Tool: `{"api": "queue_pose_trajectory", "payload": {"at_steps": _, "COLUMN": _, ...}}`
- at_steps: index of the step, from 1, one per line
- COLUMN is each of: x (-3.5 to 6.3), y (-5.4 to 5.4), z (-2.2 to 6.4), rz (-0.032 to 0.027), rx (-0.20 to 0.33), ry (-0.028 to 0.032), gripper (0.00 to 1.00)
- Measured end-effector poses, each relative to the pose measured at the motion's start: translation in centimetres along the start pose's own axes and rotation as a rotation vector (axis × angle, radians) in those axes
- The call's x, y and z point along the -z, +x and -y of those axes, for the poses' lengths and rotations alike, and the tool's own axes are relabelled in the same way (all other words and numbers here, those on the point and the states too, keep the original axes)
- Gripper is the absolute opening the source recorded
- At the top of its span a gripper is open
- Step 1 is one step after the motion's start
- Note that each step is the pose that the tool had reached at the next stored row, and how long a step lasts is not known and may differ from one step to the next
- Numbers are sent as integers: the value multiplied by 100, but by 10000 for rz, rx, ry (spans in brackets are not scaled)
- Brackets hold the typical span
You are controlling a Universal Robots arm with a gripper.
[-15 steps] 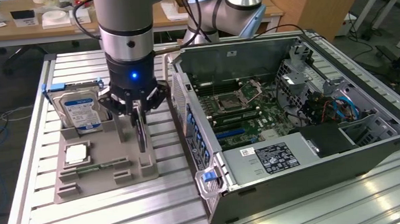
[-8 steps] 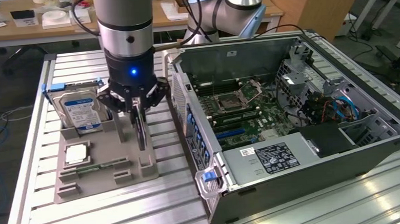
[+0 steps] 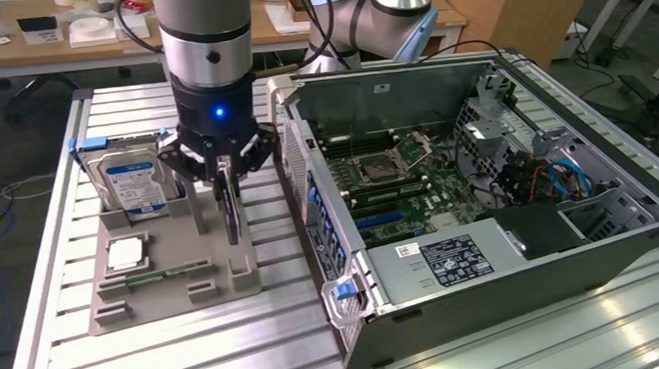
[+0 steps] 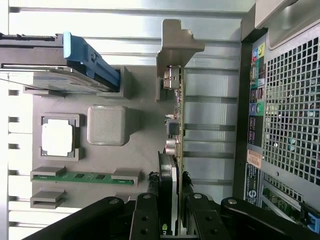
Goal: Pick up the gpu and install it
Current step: 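Pick up the gpu and move the gpu toward the slot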
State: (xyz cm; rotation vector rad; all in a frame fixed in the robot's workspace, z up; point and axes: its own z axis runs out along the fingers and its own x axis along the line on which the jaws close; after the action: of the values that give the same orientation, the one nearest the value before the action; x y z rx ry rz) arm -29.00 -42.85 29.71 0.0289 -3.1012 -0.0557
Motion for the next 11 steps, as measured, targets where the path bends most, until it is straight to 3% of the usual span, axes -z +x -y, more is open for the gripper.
{"api": "queue_pose_trajectory", "payload": {"at_steps": 11, "x": 66, "y": 3, "z": -2, "rz": -1, "rx": 0, "ry": 0, "gripper": 27}}
